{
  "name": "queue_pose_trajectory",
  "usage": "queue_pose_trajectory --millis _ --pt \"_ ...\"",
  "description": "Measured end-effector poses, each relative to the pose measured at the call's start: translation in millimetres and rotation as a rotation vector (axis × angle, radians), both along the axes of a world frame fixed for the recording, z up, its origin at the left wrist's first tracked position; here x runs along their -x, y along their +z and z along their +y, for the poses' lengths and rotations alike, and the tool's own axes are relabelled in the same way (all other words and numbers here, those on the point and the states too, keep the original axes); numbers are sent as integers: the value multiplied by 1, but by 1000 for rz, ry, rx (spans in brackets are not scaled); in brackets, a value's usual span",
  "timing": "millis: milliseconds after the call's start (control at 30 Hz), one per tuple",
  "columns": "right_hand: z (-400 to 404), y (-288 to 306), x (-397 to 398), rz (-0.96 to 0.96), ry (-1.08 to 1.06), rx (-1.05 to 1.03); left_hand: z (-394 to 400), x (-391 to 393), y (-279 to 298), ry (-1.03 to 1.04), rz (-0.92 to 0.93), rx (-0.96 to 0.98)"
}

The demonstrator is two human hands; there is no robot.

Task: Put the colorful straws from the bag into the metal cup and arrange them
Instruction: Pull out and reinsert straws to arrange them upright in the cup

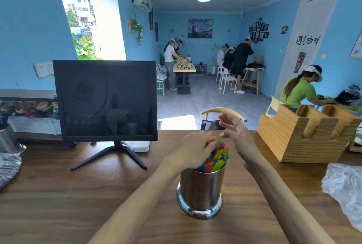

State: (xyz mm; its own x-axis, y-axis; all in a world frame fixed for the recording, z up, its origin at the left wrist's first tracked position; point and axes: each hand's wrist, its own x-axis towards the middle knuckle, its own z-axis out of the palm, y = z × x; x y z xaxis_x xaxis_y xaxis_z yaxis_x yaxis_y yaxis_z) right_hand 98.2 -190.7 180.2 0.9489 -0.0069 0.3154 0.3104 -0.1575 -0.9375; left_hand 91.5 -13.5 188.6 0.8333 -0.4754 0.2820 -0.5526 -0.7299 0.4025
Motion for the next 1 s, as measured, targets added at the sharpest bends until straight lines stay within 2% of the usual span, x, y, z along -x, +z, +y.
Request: queue_pose_trajectory --millis 100,133,267,400,533,600,667,733,833,1000 --pt "-2 -8 0 126 28 231 -2 2 -1 26 102 223" --pt "-2 -13 0 148 26 307 -2 2 0 32 116 239" --pt "-5 -17 4 79 -31 379 0 5 1 -25 110 -75" --pt "-8 -13 3 -58 -163 510 0 4 5 -67 138 -115" --pt "-8 -7 1 -84 -160 525 3 3 1 -29 74 -148" --pt "-8 -3 -1 -62 -137 493 4 2 -1 -2 121 -79" --pt "-10 0 -2 -14 -86 437 4 2 -3 -8 230 149" --pt "-11 1 -3 33 -36 410 10 2 -5 83 165 335" --pt "-14 1 -4 78 11 399 19 2 -11 277 6 351" --pt "-13 0 -3 75 37 465 19 5 -12 285 -39 314"
